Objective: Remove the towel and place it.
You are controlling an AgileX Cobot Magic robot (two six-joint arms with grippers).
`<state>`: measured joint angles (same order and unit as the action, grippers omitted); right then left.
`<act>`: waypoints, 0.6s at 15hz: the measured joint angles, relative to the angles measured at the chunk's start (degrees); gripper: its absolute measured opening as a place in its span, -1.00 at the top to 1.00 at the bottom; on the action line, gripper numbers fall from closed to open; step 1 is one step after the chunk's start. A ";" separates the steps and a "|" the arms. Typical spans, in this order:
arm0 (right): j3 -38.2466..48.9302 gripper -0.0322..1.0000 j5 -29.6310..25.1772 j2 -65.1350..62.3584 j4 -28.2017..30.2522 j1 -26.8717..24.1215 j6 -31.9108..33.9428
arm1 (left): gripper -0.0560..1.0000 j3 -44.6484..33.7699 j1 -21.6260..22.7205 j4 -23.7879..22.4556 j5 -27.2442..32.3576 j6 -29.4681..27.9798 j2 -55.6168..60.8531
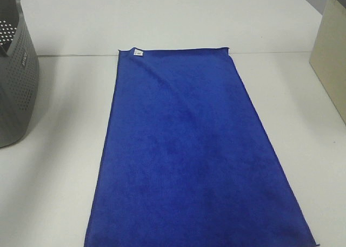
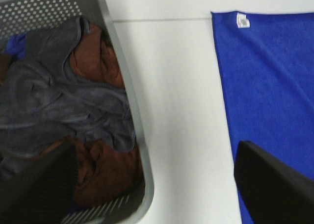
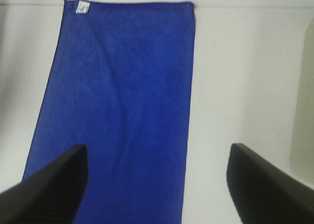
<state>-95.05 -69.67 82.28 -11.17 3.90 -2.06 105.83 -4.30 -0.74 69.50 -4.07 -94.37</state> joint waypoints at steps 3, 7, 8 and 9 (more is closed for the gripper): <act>18.79 -0.54 -0.11 -18.56 -0.06 0.00 0.06 | -0.62 -17.25 0.00 -3.84 0.11 -1.09 15.53; 34.38 -0.54 -0.17 -38.45 -0.06 0.00 0.06 | -0.62 -42.34 0.00 -5.96 -2.92 -2.98 40.91; 37.87 -0.54 -0.17 -43.89 -0.06 0.00 0.06 | -0.62 -47.33 0.00 -6.36 -4.70 -3.04 46.07; 40.74 -0.54 -0.17 -48.36 -0.06 0.00 0.06 | -0.62 -51.34 0.00 -6.47 -6.02 -3.04 50.94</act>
<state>-54.32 -69.84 33.92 -11.23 3.90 -2.01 54.49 -4.30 -7.22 63.48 -7.10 -43.43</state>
